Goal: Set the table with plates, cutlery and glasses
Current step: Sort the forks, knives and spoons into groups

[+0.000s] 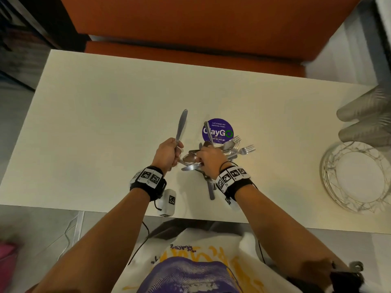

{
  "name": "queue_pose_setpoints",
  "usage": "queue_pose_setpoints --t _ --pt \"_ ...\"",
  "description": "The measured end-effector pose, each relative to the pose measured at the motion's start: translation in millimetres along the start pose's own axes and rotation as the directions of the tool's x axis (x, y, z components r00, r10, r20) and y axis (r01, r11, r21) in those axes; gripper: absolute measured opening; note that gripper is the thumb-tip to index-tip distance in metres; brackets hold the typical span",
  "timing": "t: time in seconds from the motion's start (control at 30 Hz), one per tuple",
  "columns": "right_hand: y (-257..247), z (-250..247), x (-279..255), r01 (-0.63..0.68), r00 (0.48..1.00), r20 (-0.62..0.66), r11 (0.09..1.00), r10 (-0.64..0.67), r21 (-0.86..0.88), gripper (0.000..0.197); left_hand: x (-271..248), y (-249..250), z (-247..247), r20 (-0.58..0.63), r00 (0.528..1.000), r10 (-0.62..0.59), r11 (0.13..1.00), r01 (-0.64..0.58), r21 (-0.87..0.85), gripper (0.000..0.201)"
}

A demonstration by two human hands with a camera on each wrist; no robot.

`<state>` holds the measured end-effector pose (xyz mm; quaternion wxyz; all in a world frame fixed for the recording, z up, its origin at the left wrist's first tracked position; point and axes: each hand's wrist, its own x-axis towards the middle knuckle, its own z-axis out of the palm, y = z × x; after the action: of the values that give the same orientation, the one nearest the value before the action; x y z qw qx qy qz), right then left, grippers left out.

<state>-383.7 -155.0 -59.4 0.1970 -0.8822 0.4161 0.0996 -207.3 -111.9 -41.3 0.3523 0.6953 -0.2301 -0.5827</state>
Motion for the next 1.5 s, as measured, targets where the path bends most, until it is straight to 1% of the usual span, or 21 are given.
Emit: queue_pose_setpoints --t 0.23,0.37,0.43,0.53,0.63,0.7,0.8,0.87,0.9,1.0,1.1,1.17,1.2,1.27,1.33,1.4,1.5 --pt "-2 -9 6 0.027 0.996 0.080 1.000 -0.028 0.008 0.013 1 0 -7 -0.011 1.000 -0.003 1.000 0.003 -0.016 0.029" --pt "1 -19 10 0.014 0.996 0.088 0.999 -0.018 0.047 0.015 1 5 -9 -0.025 0.999 0.031 0.997 -0.032 -0.073 0.030" --pt "2 -26 11 -0.001 0.998 0.066 0.995 -0.006 0.103 0.014 3 8 -10 -0.037 0.998 0.045 0.994 -0.048 -0.095 0.030" --pt "4 -43 12 -0.031 0.999 0.014 0.975 0.029 0.220 0.013 4 17 -12 -0.061 0.997 0.044 0.995 -0.049 -0.085 0.029" --pt "8 -64 14 -0.054 0.996 -0.044 0.926 0.076 0.373 0.011 6 25 -12 -0.063 0.995 0.072 0.994 -0.076 -0.074 0.028" --pt "13 -78 16 -0.066 0.987 -0.101 0.893 0.123 0.445 0.010 9 30 -10 -0.057 0.993 0.104 0.993 -0.107 -0.058 0.027" --pt "20 -98 18 -0.053 0.948 -0.239 0.846 0.210 0.531 0.011 13 41 -2 -0.045 0.990 0.135 0.987 -0.139 -0.082 0.028" --pt "23 -111 18 -0.021 0.899 -0.339 0.802 0.276 0.597 0.011 15 48 6 -0.020 0.988 0.152 0.983 -0.153 -0.099 0.029" --pt "23 -117 18 -0.009 0.876 -0.368 0.774 0.311 0.633 0.011 15 51 11 0.001 0.987 0.159 0.982 -0.159 -0.098 0.029" --pt "23 -128 19 -0.006 0.837 -0.350 0.646 0.421 0.764 0.016 11 60 26 0.072 0.984 0.164 0.982 -0.156 -0.102 0.030" --pt "23 -130 21 -0.036 0.808 -0.325 0.592 0.492 0.805 0.015 4 67 38 0.099 0.976 0.192 0.981 -0.189 -0.037 0.032" --pt "23 -128 21 -0.040 0.794 -0.298 0.534 0.530 0.844 0.012 -2 69 46 0.128 0.972 0.195 0.981 -0.196 -0.003 0.032" --pt "22 -127 21 -0.042 0.789 -0.283 0.507 0.546 0.861 0.012 -4 69 49 0.152 0.972 0.179 0.984 -0.176 -0.033 0.031" --pt "21 -123 19 -0.054 0.776 -0.268 0.483 0.571 0.874 0.012 -10 69 54 0.204 0.965 0.163 0.984 -0.144 -0.107 0.029" --pt "22 -117 18 -0.066 0.767 -0.259 0.472 0.588 0.879 0.011 -12 68 57 0.225 0.962 0.158 0.983 -0.131 -0.131 0.028" --pt "22 -111 17 -0.072 0.771 -0.260 0.485 0.582 0.871 0.011 -13 67 58 0.214 0.964 0.155 0.983 -0.128 -0.132 0.029" --pt "24 -109 16 -0.109 0.764 -0.326 0.608 0.557 0.786 0.017 -13 63 58 0.203 0.966 0.159 0.981 -0.133 -0.138 0.030"
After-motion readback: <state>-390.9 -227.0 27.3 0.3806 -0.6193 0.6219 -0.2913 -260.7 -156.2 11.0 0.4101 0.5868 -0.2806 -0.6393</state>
